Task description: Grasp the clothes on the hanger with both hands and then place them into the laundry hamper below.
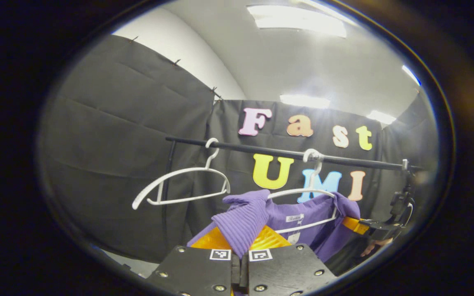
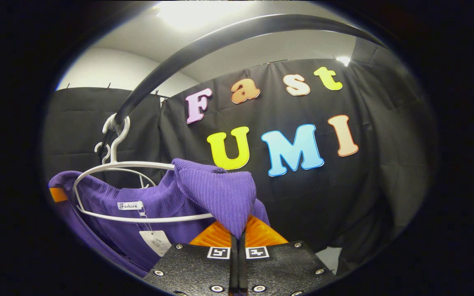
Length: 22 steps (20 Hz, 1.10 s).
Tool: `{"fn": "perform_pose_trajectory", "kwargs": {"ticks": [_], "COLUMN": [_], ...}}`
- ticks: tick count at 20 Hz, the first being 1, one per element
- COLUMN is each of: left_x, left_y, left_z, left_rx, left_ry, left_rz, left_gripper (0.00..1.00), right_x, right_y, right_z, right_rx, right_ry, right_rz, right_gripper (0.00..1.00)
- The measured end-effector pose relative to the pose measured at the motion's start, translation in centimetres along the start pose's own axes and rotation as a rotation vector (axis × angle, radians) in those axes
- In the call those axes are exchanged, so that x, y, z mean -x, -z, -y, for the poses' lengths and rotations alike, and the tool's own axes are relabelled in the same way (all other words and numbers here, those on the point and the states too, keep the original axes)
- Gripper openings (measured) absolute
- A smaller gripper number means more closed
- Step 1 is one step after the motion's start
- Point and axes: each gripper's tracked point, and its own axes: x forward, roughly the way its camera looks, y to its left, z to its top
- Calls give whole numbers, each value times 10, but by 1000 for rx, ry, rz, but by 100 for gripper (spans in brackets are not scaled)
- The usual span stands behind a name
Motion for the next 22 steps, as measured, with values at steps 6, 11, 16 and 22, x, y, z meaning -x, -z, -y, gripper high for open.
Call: {"fn": "perform_pose_trajectory", "kwargs": {"ticks": [6,11,16,22], "left_x": [-7,-20,-37,-39], "left_y": [-31,-30,-12,17], "left_z": [-45,-76,-103,-109], "left_rx": [-32,-17,59,79], "left_ry": [-41,-70,-78,-49], "left_rz": [48,38,4,-58], "left_gripper": [6,3,1,6], "right_x": [-24,-43,-53,-52], "right_y": [-12,-22,-22,-21], "right_z": [22,40,46,52], "right_rx": [-7,62,118,149], "right_ry": [70,111,129,153], "right_rz": [75,149,174,165], "right_gripper": [0,0,0,0]}}
